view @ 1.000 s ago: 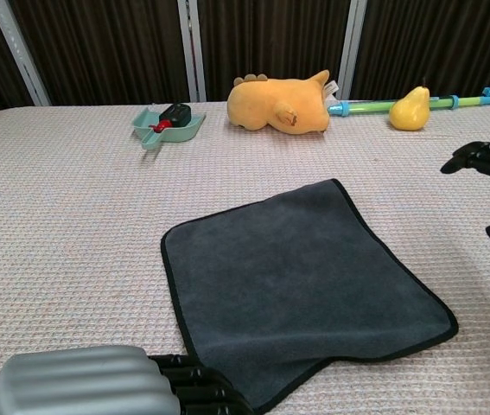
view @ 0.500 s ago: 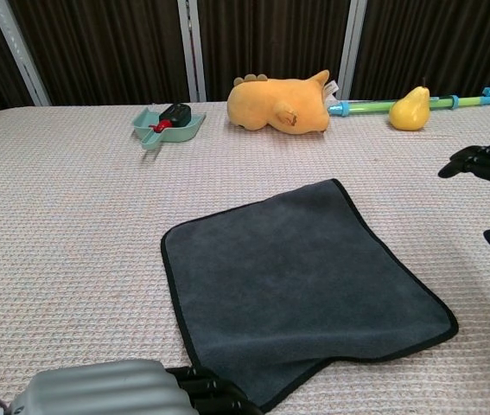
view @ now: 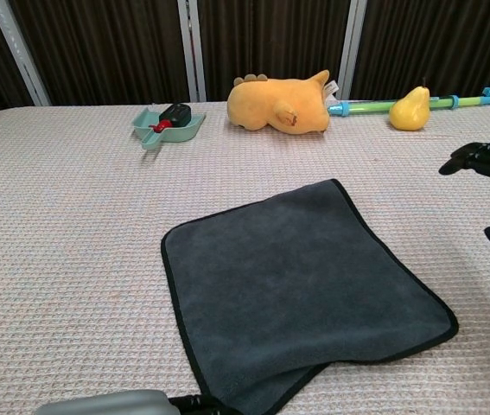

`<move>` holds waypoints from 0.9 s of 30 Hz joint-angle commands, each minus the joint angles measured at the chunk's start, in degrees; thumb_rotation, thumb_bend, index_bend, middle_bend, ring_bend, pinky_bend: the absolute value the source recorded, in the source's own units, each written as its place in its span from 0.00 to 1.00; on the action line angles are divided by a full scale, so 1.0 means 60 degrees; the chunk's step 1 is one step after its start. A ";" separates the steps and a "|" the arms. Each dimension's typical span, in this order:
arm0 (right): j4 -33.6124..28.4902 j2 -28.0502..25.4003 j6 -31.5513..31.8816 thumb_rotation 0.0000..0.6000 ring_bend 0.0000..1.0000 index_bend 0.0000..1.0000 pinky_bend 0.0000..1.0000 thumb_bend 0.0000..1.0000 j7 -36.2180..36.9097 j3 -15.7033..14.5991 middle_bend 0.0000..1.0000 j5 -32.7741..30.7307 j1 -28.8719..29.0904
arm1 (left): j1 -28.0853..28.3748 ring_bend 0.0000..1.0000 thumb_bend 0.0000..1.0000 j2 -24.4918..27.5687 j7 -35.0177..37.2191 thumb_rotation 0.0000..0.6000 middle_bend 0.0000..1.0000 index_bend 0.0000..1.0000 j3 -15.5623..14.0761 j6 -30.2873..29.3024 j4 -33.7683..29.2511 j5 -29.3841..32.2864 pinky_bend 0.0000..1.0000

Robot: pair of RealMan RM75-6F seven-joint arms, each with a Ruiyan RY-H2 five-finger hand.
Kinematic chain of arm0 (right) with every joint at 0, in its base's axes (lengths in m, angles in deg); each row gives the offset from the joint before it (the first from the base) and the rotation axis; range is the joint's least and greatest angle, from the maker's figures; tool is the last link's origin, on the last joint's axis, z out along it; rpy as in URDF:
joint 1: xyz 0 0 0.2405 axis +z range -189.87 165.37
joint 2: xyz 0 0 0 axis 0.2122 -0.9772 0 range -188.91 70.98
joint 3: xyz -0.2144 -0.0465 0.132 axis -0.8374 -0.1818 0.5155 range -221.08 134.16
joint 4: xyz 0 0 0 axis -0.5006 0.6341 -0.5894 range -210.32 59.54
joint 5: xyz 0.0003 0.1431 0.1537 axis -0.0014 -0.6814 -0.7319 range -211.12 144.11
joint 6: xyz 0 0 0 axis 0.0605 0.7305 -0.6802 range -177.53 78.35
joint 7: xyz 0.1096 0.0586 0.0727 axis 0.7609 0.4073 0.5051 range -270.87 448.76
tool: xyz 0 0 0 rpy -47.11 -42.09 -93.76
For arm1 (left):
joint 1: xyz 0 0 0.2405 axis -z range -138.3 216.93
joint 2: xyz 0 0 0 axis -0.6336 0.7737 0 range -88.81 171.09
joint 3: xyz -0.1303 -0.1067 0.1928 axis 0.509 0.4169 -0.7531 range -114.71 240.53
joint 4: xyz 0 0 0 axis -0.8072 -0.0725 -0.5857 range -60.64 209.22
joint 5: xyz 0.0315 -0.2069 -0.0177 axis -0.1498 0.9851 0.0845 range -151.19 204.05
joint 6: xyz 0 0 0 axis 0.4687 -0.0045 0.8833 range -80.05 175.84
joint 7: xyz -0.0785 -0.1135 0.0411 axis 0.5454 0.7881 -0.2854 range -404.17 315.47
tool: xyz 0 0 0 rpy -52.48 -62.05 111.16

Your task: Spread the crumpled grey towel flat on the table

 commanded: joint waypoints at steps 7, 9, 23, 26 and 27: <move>-0.0049 0.0060 0.0003 1.00 0.00 0.14 0.04 0.55 -0.0019 -0.0008 0.08 0.0024 -0.0010 | -0.0063 0.00 0.77 0.0073 0.0154 1.00 0.06 0.08 -0.0243 -0.0157 -0.0215 -0.0367 0.07; -0.0066 0.0062 0.0014 1.00 0.00 0.14 0.04 0.55 -0.0030 -0.0003 0.08 0.0035 -0.0013 | -0.0063 0.00 0.77 0.0086 0.0186 1.00 0.06 0.08 -0.0276 -0.0157 -0.0217 -0.0396 0.07; -0.0082 0.0070 -0.0015 1.00 0.00 0.14 0.04 0.55 -0.0002 0.0003 0.08 -0.0002 -0.0027 | -0.0067 0.00 0.77 0.0404 0.0435 1.00 0.05 0.07 -0.0379 -0.0358 -0.0442 -0.0676 0.07; -0.0072 0.0092 -0.0026 1.00 0.00 0.14 0.04 0.55 -0.0020 -0.0002 0.08 -0.0009 -0.0024 | -0.0141 0.00 0.74 0.0442 0.0674 1.00 0.04 0.07 -0.0359 -0.0617 -0.0465 -0.0935 0.07; -0.0066 0.0097 -0.0022 1.00 0.00 0.14 0.04 0.55 -0.0023 0.0000 0.08 -0.0003 -0.0024 | -0.0155 0.00 0.71 0.0441 0.0724 1.00 0.03 0.07 -0.0355 -0.0665 -0.0461 -0.0987 0.07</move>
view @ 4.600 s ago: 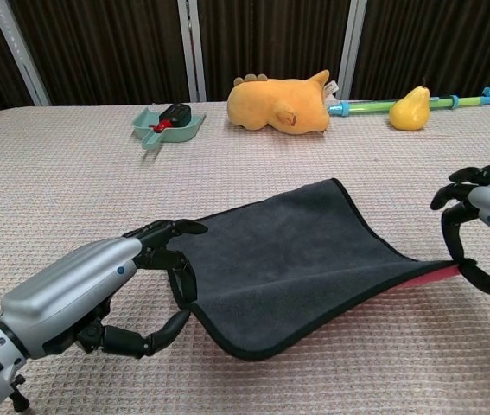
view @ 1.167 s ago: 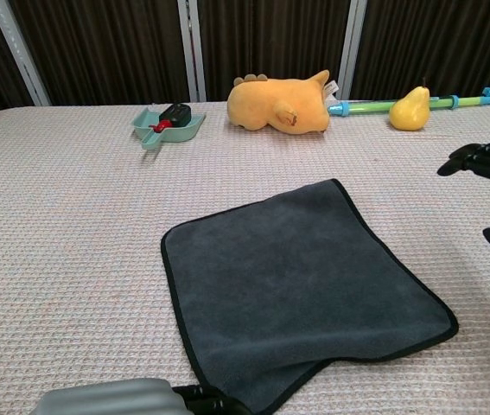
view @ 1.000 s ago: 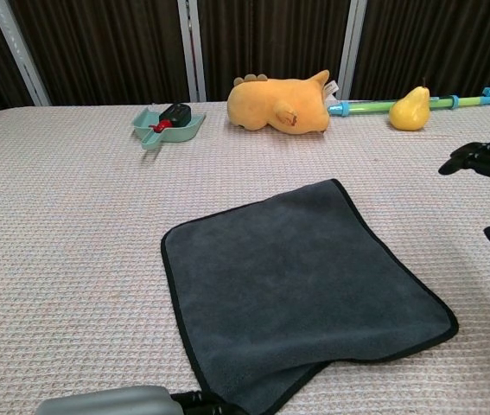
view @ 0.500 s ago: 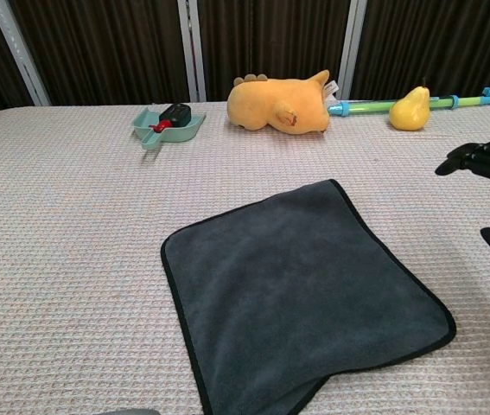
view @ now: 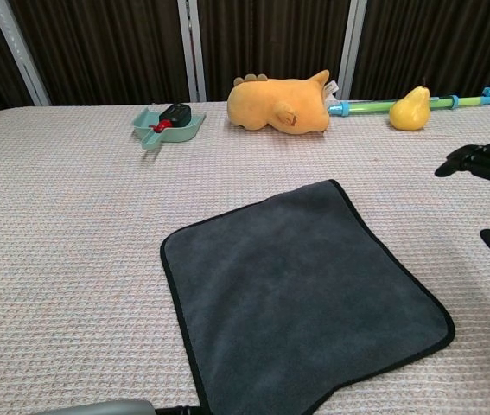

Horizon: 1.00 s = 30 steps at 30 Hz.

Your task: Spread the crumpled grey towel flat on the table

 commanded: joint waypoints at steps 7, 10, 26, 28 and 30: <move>0.0030 0.0025 0.0014 1.00 0.00 0.14 0.04 0.55 0.0000 0.0022 0.08 0.0017 -0.0001 | -0.0191 0.00 0.66 0.0104 0.1113 1.00 0.01 0.04 0.0054 -0.0931 0.0172 -0.1108 0.06; 0.0038 0.0015 0.0004 1.00 0.00 0.14 0.04 0.55 0.0015 0.0035 0.08 0.0020 0.0006 | -0.0227 0.00 0.66 0.0195 0.1469 1.00 0.01 0.04 0.0162 -0.1267 0.0315 -0.1341 0.06; 0.0082 0.0000 -0.0065 1.00 0.00 0.14 0.04 0.55 0.0053 0.0076 0.08 0.0032 0.0052 | 0.0061 0.00 0.66 0.0410 0.0712 1.00 0.01 0.05 0.1524 -0.1022 0.1854 0.0252 0.06; 0.0091 -0.0004 -0.0071 1.00 0.00 0.14 0.04 0.55 0.0065 0.0084 0.08 0.0020 0.0054 | 0.0117 0.00 0.66 0.0385 0.0642 1.00 0.01 0.05 0.1637 -0.0921 0.1982 0.0464 0.06; 0.0111 -0.0012 -0.0082 1.00 0.00 0.14 0.04 0.54 0.0078 0.0089 0.08 0.0003 0.0055 | 0.0169 0.00 0.66 0.0363 0.0575 1.00 0.01 0.05 0.1744 -0.0840 0.2090 0.0653 0.06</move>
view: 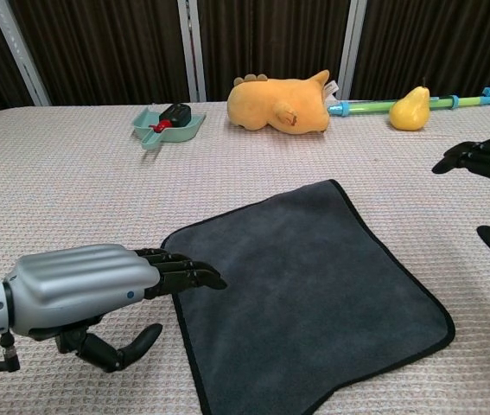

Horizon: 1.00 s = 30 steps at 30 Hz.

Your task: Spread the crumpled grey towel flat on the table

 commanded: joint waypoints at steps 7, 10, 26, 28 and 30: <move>0.0143 -0.0099 -0.0079 1.00 0.00 0.14 0.04 0.55 0.0184 0.0073 0.08 -0.0147 0.0013 | 0.0254 0.00 0.66 -0.0182 -0.0331 1.00 0.02 0.05 0.0409 0.0401 0.0527 0.0849 0.06; 0.0179 -0.0125 -0.0095 1.00 0.00 0.14 0.04 0.55 0.0251 0.0087 0.08 -0.0156 0.0016 | 0.0283 0.00 0.66 -0.0216 -0.0391 1.00 0.02 0.06 0.0418 0.0470 0.0587 0.0996 0.06; 0.0286 -0.0213 -0.0176 1.00 0.00 0.14 0.04 0.55 0.0386 0.0058 0.08 -0.0197 0.0025 | 0.0284 0.00 0.67 -0.0185 -0.0668 1.00 0.02 0.07 0.0388 0.0456 0.0969 0.1491 0.06; 0.0276 -0.0198 -0.0176 1.00 0.00 0.14 0.04 0.55 0.0373 0.0051 0.08 -0.0198 0.0026 | 0.0287 0.00 0.67 -0.0188 -0.0592 1.00 0.02 0.07 0.0420 0.0451 0.1008 0.1528 0.06; 0.0266 -0.0186 -0.0179 1.00 0.00 0.14 0.04 0.55 0.0350 0.0044 0.08 -0.0200 0.0030 | 0.0302 0.00 0.67 -0.0189 -0.0542 1.00 0.02 0.07 0.0445 0.0441 0.1037 0.1521 0.06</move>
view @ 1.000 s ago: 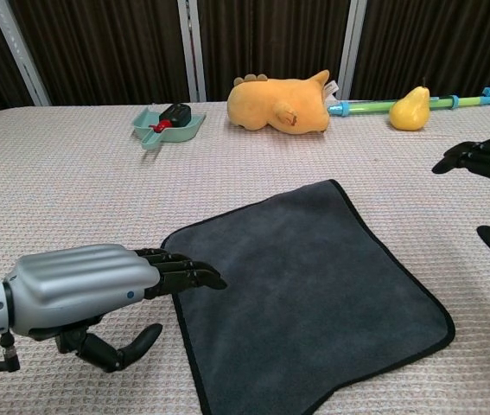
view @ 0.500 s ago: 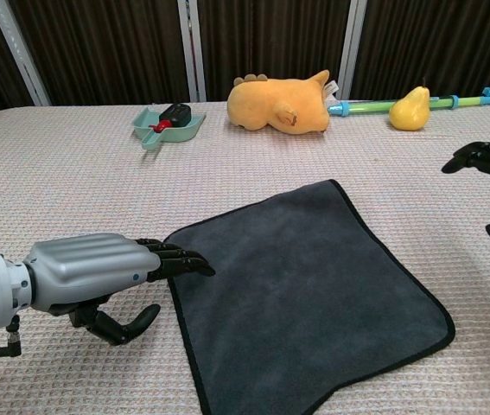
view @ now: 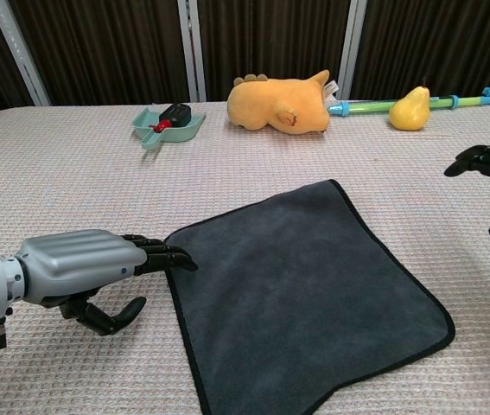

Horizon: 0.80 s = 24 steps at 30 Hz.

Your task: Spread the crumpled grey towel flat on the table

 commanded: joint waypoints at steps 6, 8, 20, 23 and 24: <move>0.0015 0.0061 -0.0011 1.00 0.00 0.14 0.04 0.55 -0.0087 -0.0035 0.08 -0.0010 0.0011 | 0.0046 0.00 0.67 -0.0097 0.0172 1.00 0.02 0.07 0.0109 -0.0090 0.0198 -0.0055 0.06; 0.0035 0.0074 -0.0008 1.00 0.00 0.14 0.04 0.55 -0.0103 -0.0047 0.08 -0.0006 0.0009 | 0.0058 0.00 0.67 -0.0152 0.0235 1.00 0.02 0.07 0.0131 -0.0083 0.0241 -0.0045 0.06; 0.0102 0.0042 -0.0021 1.00 0.00 0.14 0.04 0.55 0.0036 -0.0048 0.08 -0.0010 -0.0007 | 0.0242 0.00 0.67 -0.0307 -0.0041 1.00 0.02 0.07 0.0233 0.0088 0.0500 0.0247 0.06; 0.0098 0.0029 -0.0035 1.00 0.00 0.14 0.04 0.55 0.0055 -0.0048 0.08 -0.0011 -0.0003 | 0.0293 0.00 0.67 -0.0342 -0.0197 1.00 0.02 0.07 0.0220 0.0177 0.0535 0.0388 0.06; 0.0096 0.0024 -0.0032 1.00 0.00 0.14 0.04 0.55 0.0057 -0.0050 0.08 -0.0006 -0.0005 | 0.0308 0.00 0.67 -0.0360 -0.0261 1.00 0.02 0.07 0.0209 0.0215 0.0546 0.0463 0.06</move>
